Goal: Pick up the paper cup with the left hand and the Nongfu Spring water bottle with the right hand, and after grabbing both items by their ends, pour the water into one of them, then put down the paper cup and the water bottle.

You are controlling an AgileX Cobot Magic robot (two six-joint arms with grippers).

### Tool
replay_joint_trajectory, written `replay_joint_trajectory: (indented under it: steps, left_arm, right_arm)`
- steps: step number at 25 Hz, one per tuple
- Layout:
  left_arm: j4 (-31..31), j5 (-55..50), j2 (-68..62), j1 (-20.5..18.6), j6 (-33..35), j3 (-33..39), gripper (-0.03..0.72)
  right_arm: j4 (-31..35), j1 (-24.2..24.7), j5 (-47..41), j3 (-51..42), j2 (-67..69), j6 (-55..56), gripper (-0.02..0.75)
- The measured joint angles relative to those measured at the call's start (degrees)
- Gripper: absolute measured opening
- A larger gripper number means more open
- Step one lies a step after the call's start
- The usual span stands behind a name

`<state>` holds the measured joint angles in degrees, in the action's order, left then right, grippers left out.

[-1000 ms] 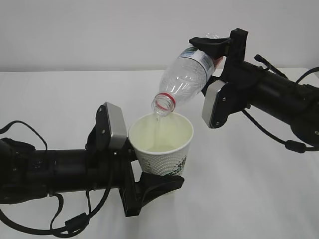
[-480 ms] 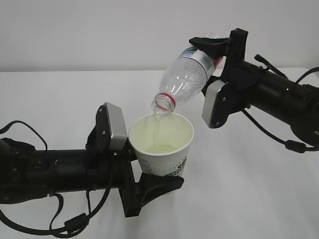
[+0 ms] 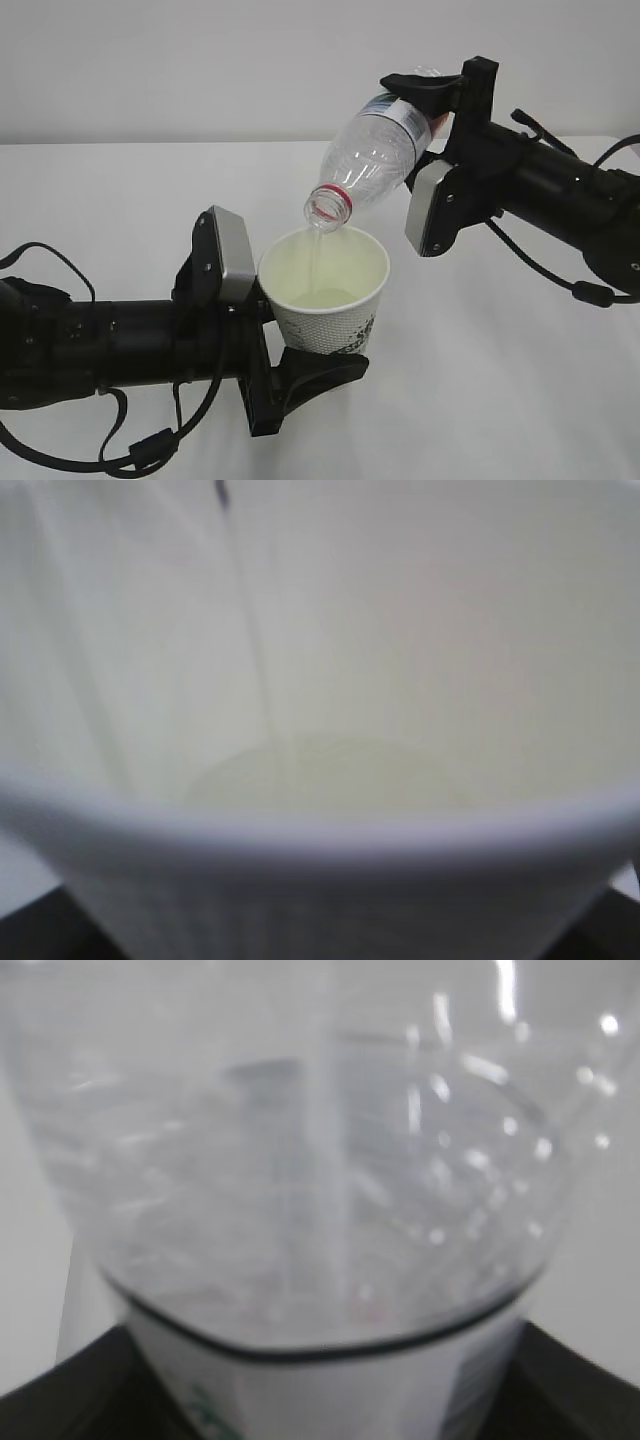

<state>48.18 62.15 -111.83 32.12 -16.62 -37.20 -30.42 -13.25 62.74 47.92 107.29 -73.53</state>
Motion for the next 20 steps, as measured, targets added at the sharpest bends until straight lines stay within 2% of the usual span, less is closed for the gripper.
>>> replay_joint_trajectory:
  steps: [20]
  left_arm:
    - [0.0,-0.1,0.0,0.0,0.0,0.0,0.559]
  right_arm:
    - [0.2,0.0,0.0,0.0,-0.6,-1.8,0.531]
